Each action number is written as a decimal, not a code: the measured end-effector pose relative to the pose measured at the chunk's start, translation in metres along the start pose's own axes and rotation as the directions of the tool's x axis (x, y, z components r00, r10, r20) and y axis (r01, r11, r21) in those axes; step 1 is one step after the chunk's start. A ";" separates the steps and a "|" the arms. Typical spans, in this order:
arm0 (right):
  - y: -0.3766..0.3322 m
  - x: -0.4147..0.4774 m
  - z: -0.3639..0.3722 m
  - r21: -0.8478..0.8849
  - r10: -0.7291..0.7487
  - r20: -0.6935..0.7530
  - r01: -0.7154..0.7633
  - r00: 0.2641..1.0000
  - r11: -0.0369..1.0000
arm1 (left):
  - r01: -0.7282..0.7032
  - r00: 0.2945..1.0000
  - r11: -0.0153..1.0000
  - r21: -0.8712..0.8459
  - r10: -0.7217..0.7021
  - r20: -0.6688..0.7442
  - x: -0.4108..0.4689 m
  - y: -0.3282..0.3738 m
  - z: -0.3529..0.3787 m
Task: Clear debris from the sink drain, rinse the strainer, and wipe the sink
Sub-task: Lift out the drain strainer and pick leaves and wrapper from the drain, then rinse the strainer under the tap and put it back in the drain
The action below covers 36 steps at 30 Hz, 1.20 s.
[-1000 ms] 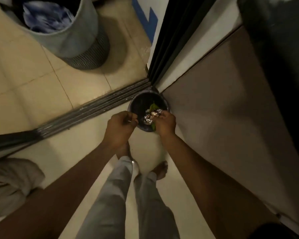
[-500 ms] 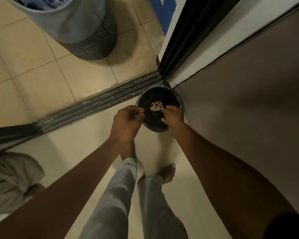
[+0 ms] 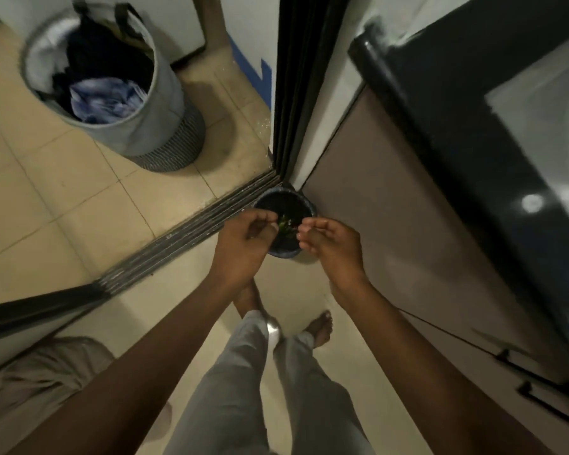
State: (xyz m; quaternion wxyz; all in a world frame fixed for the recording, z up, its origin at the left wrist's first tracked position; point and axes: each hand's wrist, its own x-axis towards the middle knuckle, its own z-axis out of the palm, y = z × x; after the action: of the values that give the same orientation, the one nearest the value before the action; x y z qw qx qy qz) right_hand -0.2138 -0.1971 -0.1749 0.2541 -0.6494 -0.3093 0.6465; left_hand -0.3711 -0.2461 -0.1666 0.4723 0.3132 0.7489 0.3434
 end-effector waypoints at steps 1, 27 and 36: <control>-0.013 -0.019 -0.008 0.026 -0.004 0.008 0.004 1.000 1.000 | -0.019 1.000 1.000 -0.009 0.019 0.004 -0.011 0.014 -0.002; -0.171 -0.244 -0.213 0.225 -0.474 -0.171 0.503 0.864 0.835 | -0.390 0.873 0.910 -0.143 0.415 0.255 -0.205 0.290 0.075; -0.187 -0.241 -0.282 0.224 -0.479 -0.338 0.564 0.810 0.795 | -0.429 0.809 0.896 -0.111 0.436 0.395 -0.200 0.325 0.138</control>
State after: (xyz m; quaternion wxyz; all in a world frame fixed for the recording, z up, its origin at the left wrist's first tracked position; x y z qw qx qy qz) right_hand 0.0601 -0.2261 0.1357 0.5623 -0.5688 -0.3342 0.4986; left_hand -0.1251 -0.1902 0.1510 0.5303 0.5364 0.5393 0.3745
